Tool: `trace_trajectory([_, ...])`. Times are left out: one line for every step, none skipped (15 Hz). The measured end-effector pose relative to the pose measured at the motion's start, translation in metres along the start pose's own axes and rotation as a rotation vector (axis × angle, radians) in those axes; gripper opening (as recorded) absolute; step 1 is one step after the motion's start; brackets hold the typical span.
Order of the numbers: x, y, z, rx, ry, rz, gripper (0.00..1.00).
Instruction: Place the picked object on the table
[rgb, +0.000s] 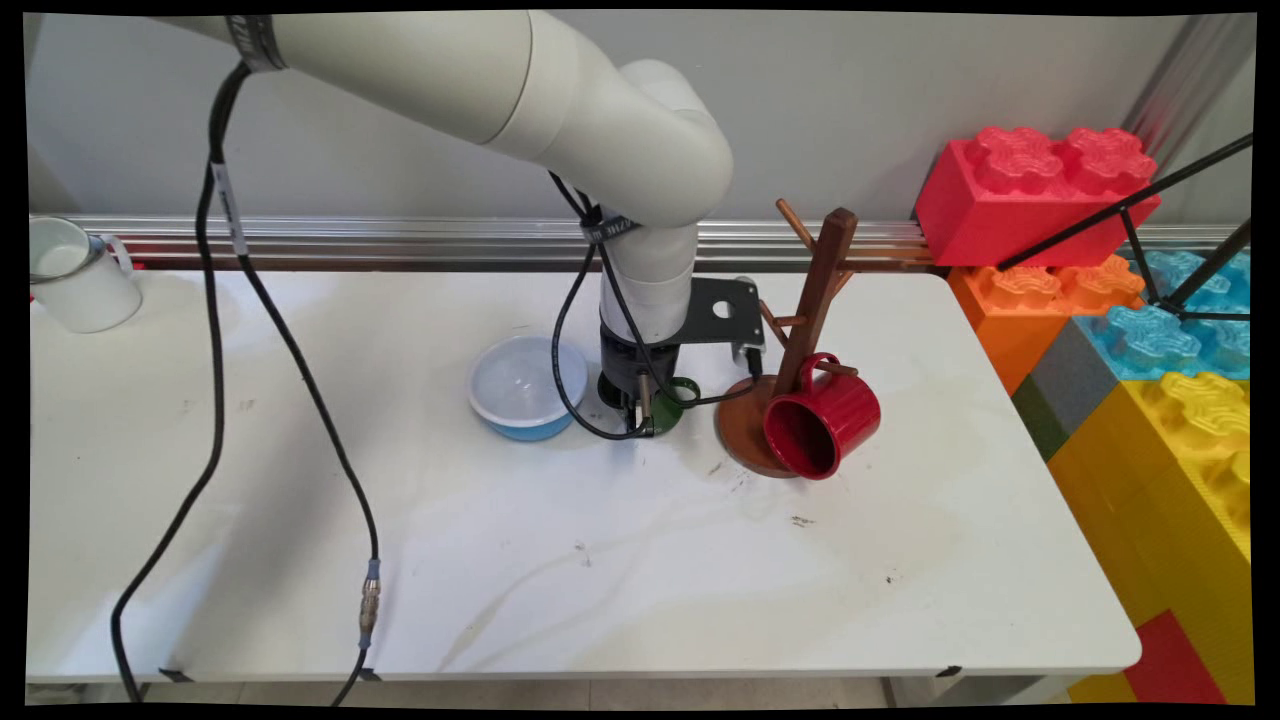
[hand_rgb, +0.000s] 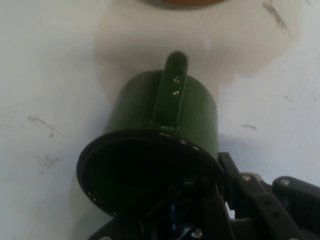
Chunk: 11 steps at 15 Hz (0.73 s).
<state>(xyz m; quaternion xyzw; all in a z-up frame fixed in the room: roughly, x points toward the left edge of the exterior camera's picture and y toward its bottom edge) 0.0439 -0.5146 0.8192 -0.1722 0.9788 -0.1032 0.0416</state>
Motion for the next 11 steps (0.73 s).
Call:
trace_trajectory([0.0004, 0.0002, 0.0011, -0.001, 0.001, 0.002, 0.0])
trace_trajectory([0.0013, 0.0004, 0.0016, -0.002, 0.003, 0.005, 1.0])
trace_trajectory([0.0019, 0.0007, 0.0023, -0.003, 0.005, 0.006, 1.0])
trace_trajectory([0.0022, 0.0009, 0.0027, -0.004, 0.007, 0.007, 1.0])
trace_trajectory([0.0025, 0.001, 0.0029, -0.004, 0.008, 0.007, 1.0])
trace_trajectory([0.003, 0.0011, 0.003, -0.005, 0.011, 0.006, 1.0])
trace_trajectory([0.0032, 0.0013, 0.0032, -0.007, 0.013, 0.004, 1.0])
trace_trajectory([0.0032, 0.0015, 0.0034, -0.009, 0.017, -0.001, 1.0])
trace_trajectory([0.0032, 0.0017, 0.0035, -0.011, 0.021, -0.005, 1.0])
trace_trajectory([0.0031, 0.0018, 0.0036, -0.012, 0.023, -0.008, 1.0])
trace_trajectory([0.0028, 0.0018, 0.0033, -0.014, 0.027, -0.014, 1.0])
